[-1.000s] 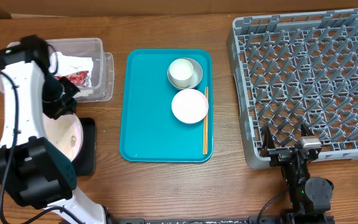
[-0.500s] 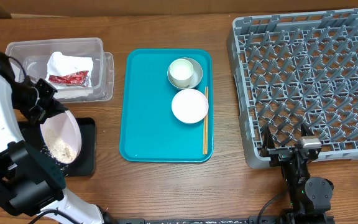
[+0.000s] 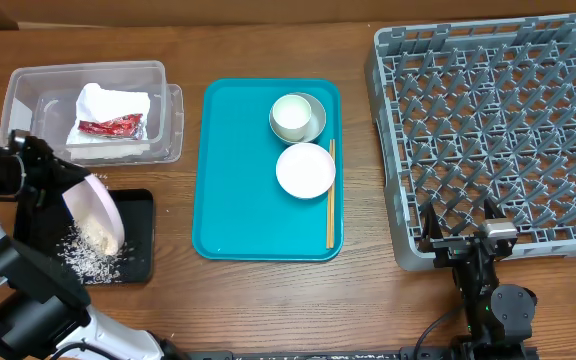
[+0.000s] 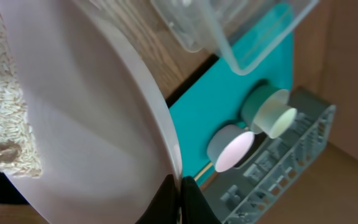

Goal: Sort waste into correct bins and load items into the dishwasher
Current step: 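Tilt the plate with the left gripper to dump rice onto the black tray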

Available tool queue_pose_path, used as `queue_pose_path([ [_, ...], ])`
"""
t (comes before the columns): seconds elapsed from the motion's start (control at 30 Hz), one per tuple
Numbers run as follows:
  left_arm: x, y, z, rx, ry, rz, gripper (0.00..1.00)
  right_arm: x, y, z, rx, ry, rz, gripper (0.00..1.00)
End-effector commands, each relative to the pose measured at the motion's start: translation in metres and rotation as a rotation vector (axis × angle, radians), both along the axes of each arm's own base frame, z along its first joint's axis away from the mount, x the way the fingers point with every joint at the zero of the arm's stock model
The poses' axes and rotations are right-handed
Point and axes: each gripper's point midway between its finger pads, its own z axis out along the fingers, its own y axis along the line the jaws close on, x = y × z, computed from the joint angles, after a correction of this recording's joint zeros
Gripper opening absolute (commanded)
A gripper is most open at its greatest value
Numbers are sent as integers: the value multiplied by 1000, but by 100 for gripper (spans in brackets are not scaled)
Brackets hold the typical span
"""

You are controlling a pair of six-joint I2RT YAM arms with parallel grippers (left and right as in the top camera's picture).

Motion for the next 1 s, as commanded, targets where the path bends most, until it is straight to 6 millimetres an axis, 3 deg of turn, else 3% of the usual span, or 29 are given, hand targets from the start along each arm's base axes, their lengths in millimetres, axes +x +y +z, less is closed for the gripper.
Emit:
queue_pose_path([
  [0.0,7,4,18,-65,-139,-7,4,0,0,-1,0,-6,0,100],
  [0.2,4,24,24,-71,-210,37,4,0,0,-1,0,-6,-1,100],
  [0.4,-7,32,29,-99,-231,63,4,0,0,-1,0,-6,0,100],
  [0.97,-6,27,50,-192,-341,78,4,0,0,-1,0,-6,-1,100],
])
